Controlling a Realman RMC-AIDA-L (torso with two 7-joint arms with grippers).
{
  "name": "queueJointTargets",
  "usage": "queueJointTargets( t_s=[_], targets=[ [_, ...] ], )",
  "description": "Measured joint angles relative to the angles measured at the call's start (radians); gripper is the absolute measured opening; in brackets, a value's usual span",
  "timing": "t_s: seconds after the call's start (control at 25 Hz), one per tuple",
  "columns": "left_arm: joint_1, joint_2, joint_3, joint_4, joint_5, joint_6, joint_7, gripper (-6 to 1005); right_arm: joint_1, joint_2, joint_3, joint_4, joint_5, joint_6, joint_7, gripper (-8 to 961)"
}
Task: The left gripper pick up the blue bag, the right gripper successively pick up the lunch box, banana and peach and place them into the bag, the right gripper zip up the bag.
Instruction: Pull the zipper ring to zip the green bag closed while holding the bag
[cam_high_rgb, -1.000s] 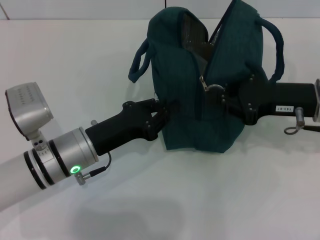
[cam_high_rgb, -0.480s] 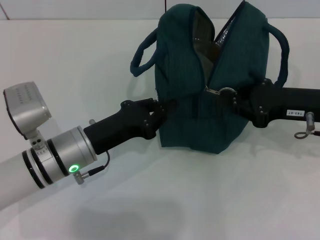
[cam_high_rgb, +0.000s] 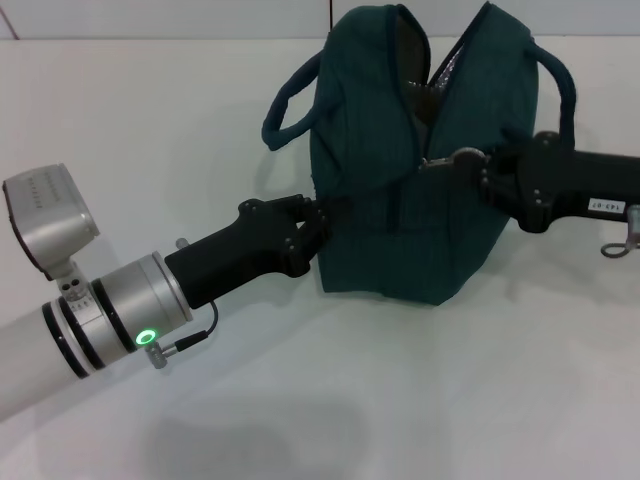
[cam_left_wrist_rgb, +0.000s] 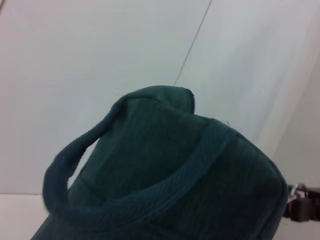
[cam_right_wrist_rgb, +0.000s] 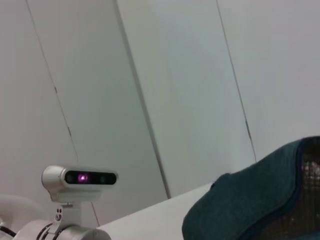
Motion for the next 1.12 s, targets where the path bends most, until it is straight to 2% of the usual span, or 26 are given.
queueJointTargets(
  t_s=[0.44,0.8,1.0,1.12],
  targets=[
    [0.003,-0.004,0.005,-0.009,0.006,0.004,0.014,72,0.066,0.001,0.0,0.008,0.018,0.006,0.004,8],
    [0.005,-0.006,0.005,-0.012,0.008,0.074,0.029,69,0.073,0.003,-0.007,0.013,0.027,0.027,0.002,9],
    [-0.008,-0.006,0.001,-0.03,0.001,0.073,0.029,162,0.081,0.006,-0.009,0.014,0.058,-0.006,0.009,9],
    [-0.019,-0.006,-0.001,-0.046,0.0,0.065,0.029,318,0.085,0.007,-0.009,0.014,0.078,0.0,0.01,8]
  ],
)
